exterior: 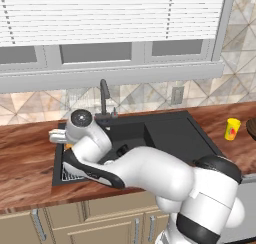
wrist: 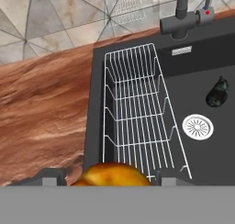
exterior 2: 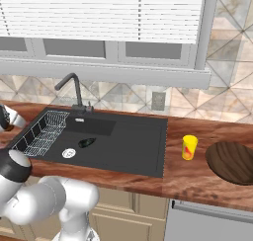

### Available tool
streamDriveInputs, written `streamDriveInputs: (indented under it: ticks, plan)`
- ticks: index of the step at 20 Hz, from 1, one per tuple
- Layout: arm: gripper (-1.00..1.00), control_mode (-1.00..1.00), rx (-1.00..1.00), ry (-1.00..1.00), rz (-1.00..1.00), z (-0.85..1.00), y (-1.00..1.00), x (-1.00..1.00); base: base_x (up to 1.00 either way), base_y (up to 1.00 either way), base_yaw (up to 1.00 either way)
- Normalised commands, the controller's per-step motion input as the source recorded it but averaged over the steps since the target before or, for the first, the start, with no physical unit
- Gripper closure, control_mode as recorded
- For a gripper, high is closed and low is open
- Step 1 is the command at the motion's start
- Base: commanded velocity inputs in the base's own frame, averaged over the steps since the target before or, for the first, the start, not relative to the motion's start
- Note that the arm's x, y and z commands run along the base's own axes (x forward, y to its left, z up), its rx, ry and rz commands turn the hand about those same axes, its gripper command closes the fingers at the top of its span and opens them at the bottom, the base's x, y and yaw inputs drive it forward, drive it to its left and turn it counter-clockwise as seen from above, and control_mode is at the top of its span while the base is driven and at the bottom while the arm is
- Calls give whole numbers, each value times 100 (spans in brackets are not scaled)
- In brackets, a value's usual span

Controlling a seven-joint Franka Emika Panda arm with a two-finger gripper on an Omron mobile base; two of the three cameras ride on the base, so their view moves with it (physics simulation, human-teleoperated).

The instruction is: Remove the eggplant and peach from the sink. Then move the bowl and cup from the counter to the sink for washing.

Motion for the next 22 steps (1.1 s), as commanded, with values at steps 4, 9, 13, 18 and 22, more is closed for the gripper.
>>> streamDriveInputs:
  ticks: [4,9,13,18,22]
  plan:
    - [100,-100,0,0,1,0,24,8,0,0,0]
    - [100,-100,0,0,1,0,28,7,0,0,0]
    - [100,-100,4,0,1,0,29,7,0,0,0]
    - [100,-100,5,0,2,0,28,7,0,0,0]
    - [100,-100,4,0,2,0,26,4,0,0,0]
